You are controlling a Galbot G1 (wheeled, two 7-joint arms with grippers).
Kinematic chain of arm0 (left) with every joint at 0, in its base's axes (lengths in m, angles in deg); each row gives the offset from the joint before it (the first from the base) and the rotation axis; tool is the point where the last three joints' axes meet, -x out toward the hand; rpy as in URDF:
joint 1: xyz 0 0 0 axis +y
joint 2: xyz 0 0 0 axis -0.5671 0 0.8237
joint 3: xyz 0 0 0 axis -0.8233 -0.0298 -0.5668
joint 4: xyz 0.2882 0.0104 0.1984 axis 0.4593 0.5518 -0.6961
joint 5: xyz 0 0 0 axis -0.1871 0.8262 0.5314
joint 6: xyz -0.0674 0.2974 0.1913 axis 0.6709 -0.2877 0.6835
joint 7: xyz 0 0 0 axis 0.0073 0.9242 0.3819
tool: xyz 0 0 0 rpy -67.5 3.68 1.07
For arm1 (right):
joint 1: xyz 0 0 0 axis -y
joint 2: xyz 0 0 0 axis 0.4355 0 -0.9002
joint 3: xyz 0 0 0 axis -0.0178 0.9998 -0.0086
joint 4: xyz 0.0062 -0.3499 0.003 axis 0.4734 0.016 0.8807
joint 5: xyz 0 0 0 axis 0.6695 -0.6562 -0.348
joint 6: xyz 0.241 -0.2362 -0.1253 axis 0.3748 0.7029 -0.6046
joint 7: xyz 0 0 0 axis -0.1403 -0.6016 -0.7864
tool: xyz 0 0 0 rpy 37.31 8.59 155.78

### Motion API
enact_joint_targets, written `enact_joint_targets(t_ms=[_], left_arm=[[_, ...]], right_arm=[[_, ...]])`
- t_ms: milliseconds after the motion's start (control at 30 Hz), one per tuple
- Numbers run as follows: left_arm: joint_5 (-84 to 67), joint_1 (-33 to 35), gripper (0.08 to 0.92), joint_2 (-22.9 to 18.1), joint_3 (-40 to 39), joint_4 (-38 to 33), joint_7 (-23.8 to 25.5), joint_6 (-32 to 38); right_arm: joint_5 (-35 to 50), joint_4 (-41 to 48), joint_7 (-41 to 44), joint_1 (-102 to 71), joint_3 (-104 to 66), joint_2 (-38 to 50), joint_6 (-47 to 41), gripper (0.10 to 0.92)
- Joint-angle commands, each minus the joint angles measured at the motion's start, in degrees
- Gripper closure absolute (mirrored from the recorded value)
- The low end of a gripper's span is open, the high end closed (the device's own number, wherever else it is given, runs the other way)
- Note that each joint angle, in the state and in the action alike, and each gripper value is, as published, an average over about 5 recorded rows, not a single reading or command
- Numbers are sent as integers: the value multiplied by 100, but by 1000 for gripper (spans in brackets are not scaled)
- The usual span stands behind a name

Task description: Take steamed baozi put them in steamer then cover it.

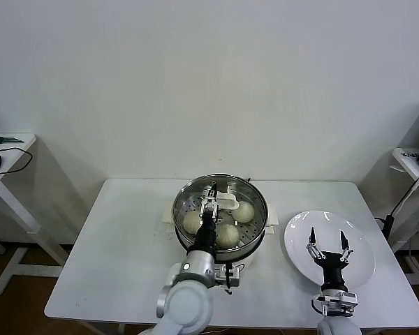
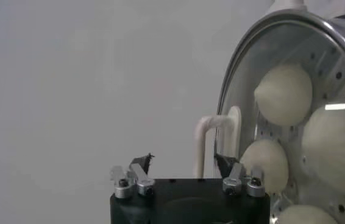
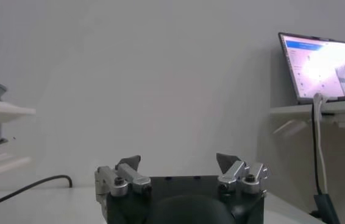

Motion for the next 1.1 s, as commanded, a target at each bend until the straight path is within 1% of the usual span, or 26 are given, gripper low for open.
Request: enact_joint_targets(t_ms=[33,133,200,267,367,467,600,733,933,1100], left_arm=[[-422,554,179,559,226,-1103,-44,38],[-1057,728,177,623,638,-1385,-250,68],[-1846,874,177,607,1112,-1560,-567,125],[-2933,1030,177,551,1706,-1665,-1005,259],[-4618,1181,177,486,2577,-1549,-1555,648],[-6068,1229,177,442,3297,-1116,-1835,1210],[-7606,1197,177,413,4019,-370,-1938,2170],[-8435,1173,177,350,4561,225,-1838,2871],[-8845,1317,177,406,4649,743,-1520,3245],[-8872,1327,177,361,4651,946,-1454,3359]], right_arm=[[-20,-116,-254,8,83,100,-331,203],[14,-180,-344,8,116,150,-424,203],[105,-258,-333,-12,122,184,-512,203],[221,-350,-271,-46,118,210,-589,203],[280,-411,-174,-80,117,221,-551,203],[280,-424,-142,-89,136,219,-522,203],[299,-455,-146,-103,168,206,-558,203],[314,-460,-156,-129,173,192,-573,203],[319,-440,-153,-182,153,204,-574,203],[325,-468,-162,-244,125,188,-573,203]])
